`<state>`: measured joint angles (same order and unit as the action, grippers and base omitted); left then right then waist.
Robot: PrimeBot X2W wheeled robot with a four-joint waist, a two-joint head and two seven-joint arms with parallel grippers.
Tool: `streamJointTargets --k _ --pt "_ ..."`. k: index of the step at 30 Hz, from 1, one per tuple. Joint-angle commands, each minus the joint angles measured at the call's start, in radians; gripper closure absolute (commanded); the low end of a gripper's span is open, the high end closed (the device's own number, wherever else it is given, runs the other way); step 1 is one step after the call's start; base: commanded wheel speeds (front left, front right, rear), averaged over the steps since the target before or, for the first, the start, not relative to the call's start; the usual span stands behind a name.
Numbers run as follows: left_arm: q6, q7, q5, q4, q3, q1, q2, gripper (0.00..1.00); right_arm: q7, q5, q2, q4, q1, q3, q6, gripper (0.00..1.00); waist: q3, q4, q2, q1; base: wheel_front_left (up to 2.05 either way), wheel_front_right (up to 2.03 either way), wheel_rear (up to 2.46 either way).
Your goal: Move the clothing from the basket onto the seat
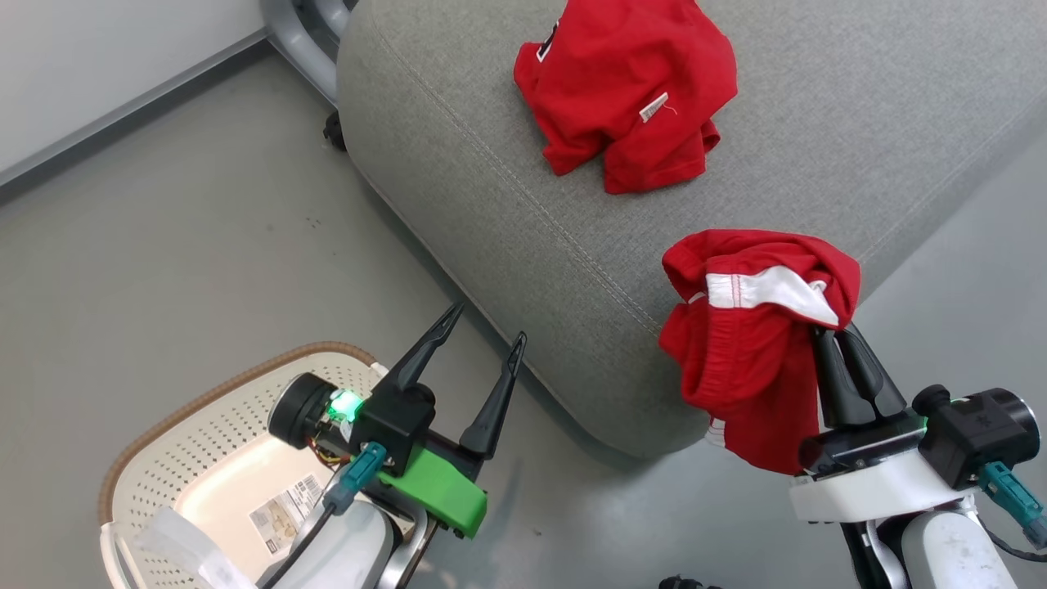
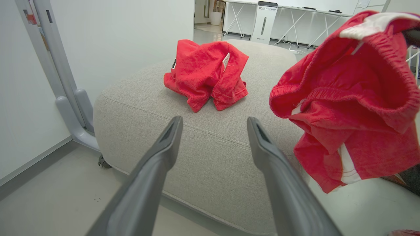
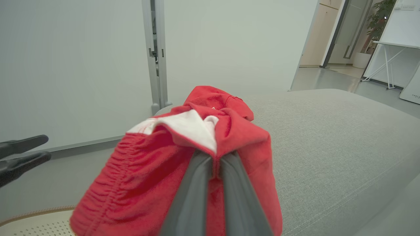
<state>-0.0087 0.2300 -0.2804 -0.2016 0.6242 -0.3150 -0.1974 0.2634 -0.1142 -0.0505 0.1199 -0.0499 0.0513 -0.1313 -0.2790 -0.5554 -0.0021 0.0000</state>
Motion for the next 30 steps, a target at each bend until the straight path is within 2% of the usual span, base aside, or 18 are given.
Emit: streamJointTargets --k 1,6,9,14,17,20,23,30 --pt "-0.004 -0.004 0.013 -0.003 0.004 -0.020 -0.010 0.00 0.002 -0.010 0.000 0.004 0.002 -0.009 0.001 1.00 -0.028 -0.009 0.0021 0.0000 0.00 0.00 0.00" --pt "-0.003 -0.015 0.028 0.010 0.011 -0.042 -0.030 0.00 0.002 -0.056 -0.001 -0.001 -0.102 -0.066 0.001 1.00 -0.082 -0.007 0.0021 0.0000 0.00 0.00 0.00" --pt "0.010 -0.026 0.042 0.030 0.007 -0.051 -0.050 0.00 0.002 -0.084 0.000 -0.008 -0.229 -0.096 0.001 1.00 -0.131 -0.004 0.0021 0.0000 0.00 0.00 0.00" --pt "0.004 -0.054 0.065 0.072 0.022 -0.078 -0.066 0.00 0.002 -0.063 -0.005 -0.029 -0.461 -0.223 0.001 1.00 -0.223 0.069 0.0021 0.0000 0.00 0.00 0.00" --pt "0.004 -0.064 0.071 0.096 0.016 -0.105 -0.073 0.00 0.002 -0.052 -0.061 -0.068 -0.609 -0.293 0.001 1.00 -0.283 0.125 0.0021 0.0000 0.00 0.00 0.00" --pt "0.007 -0.062 0.077 0.114 0.006 -0.138 -0.079 0.00 0.002 -0.059 -0.134 -0.122 -0.728 -0.325 0.001 1.00 -0.339 0.181 0.0021 0.0000 0.00 0.00 0.00" --pt "0.010 -0.053 0.081 0.125 -0.006 -0.171 -0.088 0.00 0.001 -0.041 -0.178 -0.183 -0.805 -0.339 0.001 1.00 -0.391 0.227 0.0021 0.0000 0.00 0.00 0.00" --pt "0.002 -0.033 0.098 0.120 0.001 -0.231 -0.082 0.00 0.001 0.014 -0.206 -0.414 -0.881 -0.355 0.001 1.00 -0.455 0.306 0.0021 0.0000 0.00 0.00 0.00"
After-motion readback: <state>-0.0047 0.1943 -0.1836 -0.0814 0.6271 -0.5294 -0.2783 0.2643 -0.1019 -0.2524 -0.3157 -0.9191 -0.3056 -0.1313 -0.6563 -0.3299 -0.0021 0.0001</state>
